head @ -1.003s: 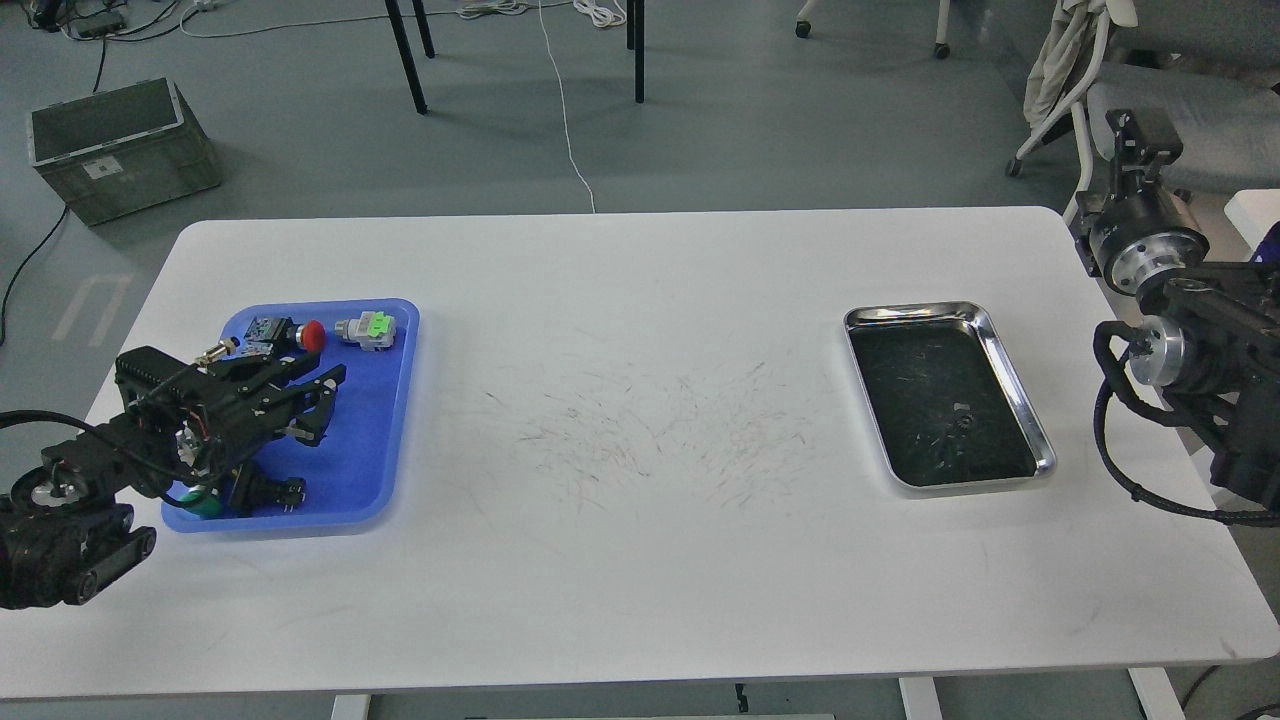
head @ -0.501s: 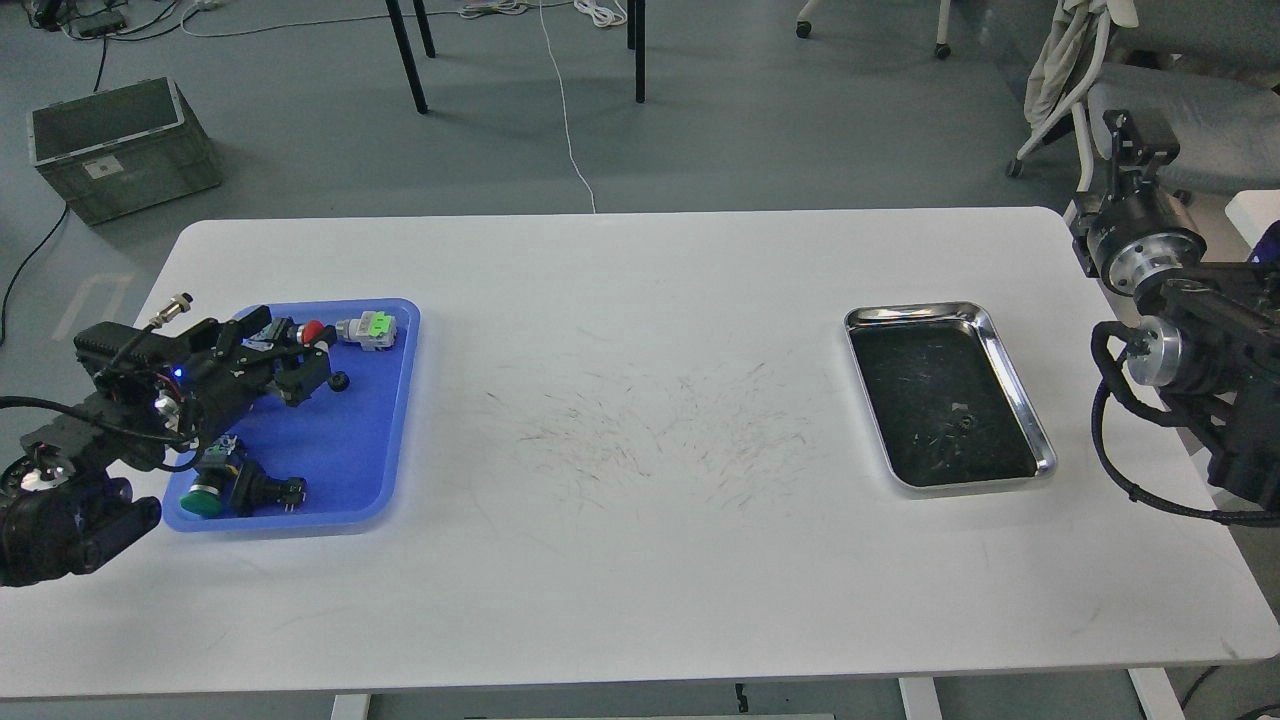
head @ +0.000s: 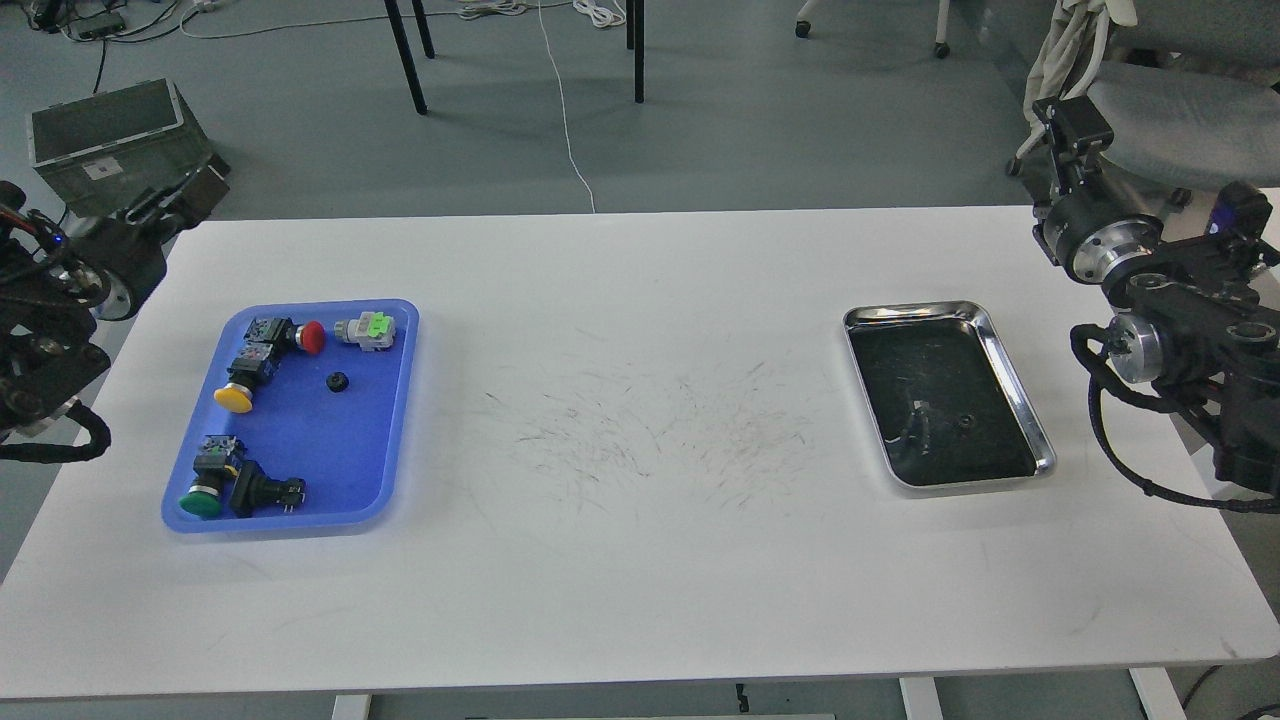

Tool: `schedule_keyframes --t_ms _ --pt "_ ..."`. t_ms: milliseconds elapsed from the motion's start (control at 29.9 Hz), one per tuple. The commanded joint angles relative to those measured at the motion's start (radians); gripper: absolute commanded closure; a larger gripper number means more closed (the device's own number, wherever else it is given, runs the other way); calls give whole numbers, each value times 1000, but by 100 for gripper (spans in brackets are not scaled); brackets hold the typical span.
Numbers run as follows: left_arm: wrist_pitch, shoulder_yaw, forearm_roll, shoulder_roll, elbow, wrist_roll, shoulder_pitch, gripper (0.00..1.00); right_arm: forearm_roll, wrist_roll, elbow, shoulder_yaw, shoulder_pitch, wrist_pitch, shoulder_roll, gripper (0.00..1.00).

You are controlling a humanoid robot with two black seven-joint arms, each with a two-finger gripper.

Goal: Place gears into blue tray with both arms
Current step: 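Retract the left arm up away from the blue tray, then reach the right gripper into the metal tray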

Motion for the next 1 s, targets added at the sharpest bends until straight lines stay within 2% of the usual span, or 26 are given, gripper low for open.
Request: schedule_keyframes --t_ms 0,67,234,334,602,702,836,969 --pt "-12 -44 -43 -3 36 0 -13 2 -16 6 56 -82 31 44 -21 6" --pt "-66 -66 -73 -11 32 0 -46 2 -45 6 77 -119 54 73 -43 6" --pt "-347 -130 -171 -13 29 0 -86 2 -128 3 82 -206 116 104 -46 6" --pt "-423 -202 -253 -13 5 0 -93 2 -136 4 82 -240 134 140 -46 6" --pt "-483 -242 -277 -26 -92 0 -106 2 -246 15 114 -245 136 200 -76 6" --pt "-460 -251 -290 -45 -153 0 -109 2 -323 15 171 -246 146 213 -115 6" --pt "-418 -251 -290 -82 -159 0 -120 2 -494 15 251 -246 171 251 -161 6" --pt "-417 -242 -282 -92 -159 0 -119 1 -684 17 312 -248 192 268 -201 8"
